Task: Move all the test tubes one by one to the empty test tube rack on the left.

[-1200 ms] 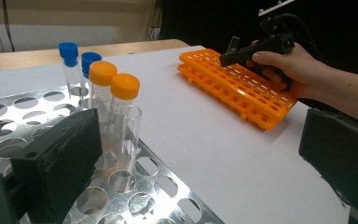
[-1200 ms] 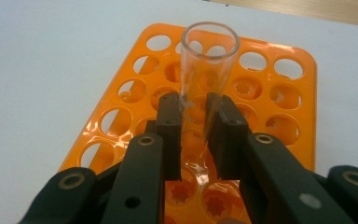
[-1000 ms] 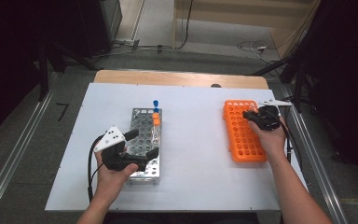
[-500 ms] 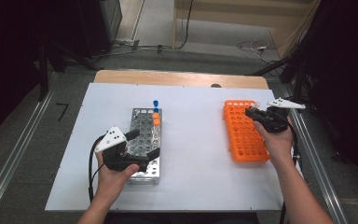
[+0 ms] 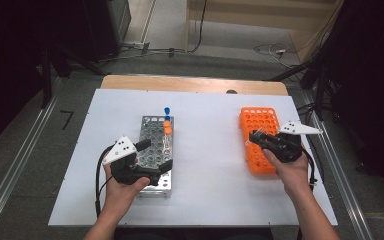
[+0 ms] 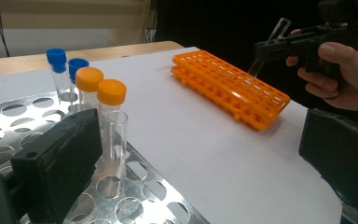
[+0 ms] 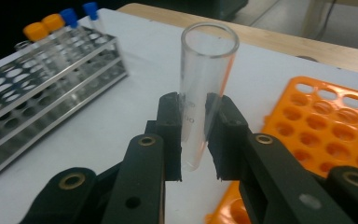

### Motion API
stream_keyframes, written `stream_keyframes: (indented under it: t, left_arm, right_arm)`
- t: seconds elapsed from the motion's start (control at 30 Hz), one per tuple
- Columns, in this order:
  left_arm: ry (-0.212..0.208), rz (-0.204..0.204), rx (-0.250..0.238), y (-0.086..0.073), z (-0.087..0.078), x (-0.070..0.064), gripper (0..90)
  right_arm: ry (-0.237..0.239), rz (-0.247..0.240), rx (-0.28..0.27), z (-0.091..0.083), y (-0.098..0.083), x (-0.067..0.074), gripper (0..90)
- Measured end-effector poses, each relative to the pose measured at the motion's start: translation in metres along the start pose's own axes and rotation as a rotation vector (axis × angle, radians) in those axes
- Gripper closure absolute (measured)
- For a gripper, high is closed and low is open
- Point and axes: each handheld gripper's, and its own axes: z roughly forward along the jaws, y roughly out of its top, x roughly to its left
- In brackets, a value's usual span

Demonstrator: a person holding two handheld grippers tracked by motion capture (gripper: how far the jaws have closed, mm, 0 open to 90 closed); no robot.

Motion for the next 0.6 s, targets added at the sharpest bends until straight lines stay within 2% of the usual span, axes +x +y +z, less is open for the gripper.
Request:
stream_keyframes:
  t: [0.13, 0.2, 0.37, 0.6]
  left_arm:
    - [-0.010, 0.006, 0.003, 0.001, 0.001, -0.003, 0.0]
    - [-0.018, 0.013, 0.006, 0.001, 0.003, -0.006, 0.0]
    - [-0.041, 0.033, 0.017, 0.001, 0.008, -0.014, 0.0]
    - [-0.078, 0.051, 0.022, 0.001, 0.013, -0.024, 1.5]
  right_arm:
    - [0.061, -0.010, -0.021, -0.004, -0.006, 0.018, 73.5]
    - [0.078, -0.038, -0.003, -0.004, -0.008, 0.028, 73.5]
    - [0.134, -0.069, 0.003, -0.006, -0.011, 0.048, 73.5]
    - [0.200, -0.116, 0.032, 0.002, -0.012, 0.073, 73.6]
